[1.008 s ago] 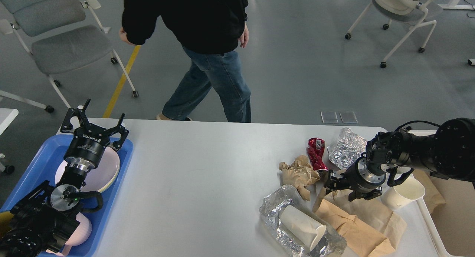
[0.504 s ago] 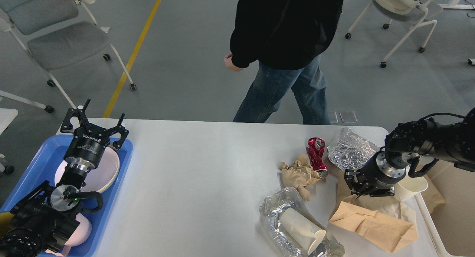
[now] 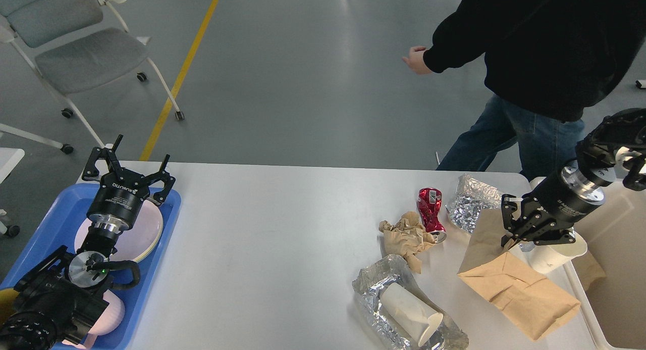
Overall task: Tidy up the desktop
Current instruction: 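Grasp the crumpled brown paper near the paper cup with the right gripper, then lift the brown paper with the right gripper and drop it into the bin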
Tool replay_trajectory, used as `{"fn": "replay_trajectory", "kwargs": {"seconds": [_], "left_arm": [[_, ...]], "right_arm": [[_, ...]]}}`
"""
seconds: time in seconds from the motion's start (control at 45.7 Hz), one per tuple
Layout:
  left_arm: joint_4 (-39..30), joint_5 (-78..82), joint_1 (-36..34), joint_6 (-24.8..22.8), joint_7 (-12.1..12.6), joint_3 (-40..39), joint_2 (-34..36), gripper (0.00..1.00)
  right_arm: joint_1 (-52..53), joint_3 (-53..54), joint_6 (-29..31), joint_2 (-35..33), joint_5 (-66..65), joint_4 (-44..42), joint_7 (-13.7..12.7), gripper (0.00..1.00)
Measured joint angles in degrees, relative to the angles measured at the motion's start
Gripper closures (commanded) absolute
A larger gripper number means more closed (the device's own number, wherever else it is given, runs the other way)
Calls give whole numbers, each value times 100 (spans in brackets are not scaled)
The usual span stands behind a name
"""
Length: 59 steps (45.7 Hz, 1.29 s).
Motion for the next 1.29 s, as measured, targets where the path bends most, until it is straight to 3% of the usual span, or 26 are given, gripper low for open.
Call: {"fn": "replay_trajectory", "kwargs": {"seconds": [0.35, 0.657, 0.92, 0.964, 1.029, 1.073, 1.117, 1.139, 1.292], "left_arm": [[0, 0, 0, 0, 0, 0, 0, 4], [-1, 0, -1, 0, 0, 0, 0, 4], [0, 0, 0, 0, 0, 0, 0, 4], [-2, 0, 0, 0, 0, 0, 0, 4], [0, -2, 0, 0, 0, 0, 0, 4], [-1, 0, 0, 0, 0, 0, 0, 4], [-1, -1, -1, 0, 0, 0, 0, 4], [-1, 0, 0, 0, 0, 0, 0, 4], [0, 0, 0, 0, 0, 0, 0, 4]], "right_arm": [[1950, -67, 68, -411, -34, 17, 7, 100], [1836, -183, 48, -678, -39, -946, 9, 100], [325, -559, -1562, -1205, -33, -1281, 2, 100], [-1, -557, -1807, -1242, -6, -1371, 4, 91], [-527, -542, -2217, -1272, 23, -1523, 3, 65], [-819, -526, -2497, -1277, 35, -1621, 7, 38], [-1106, -521, -2827, -1285, 37, -1715, 6, 0], [-1422, -507, -3301, -1286, 38, -1824, 9, 0], [-1933, -327, -4276, -1289, 49, -1960, 8, 0]]}}
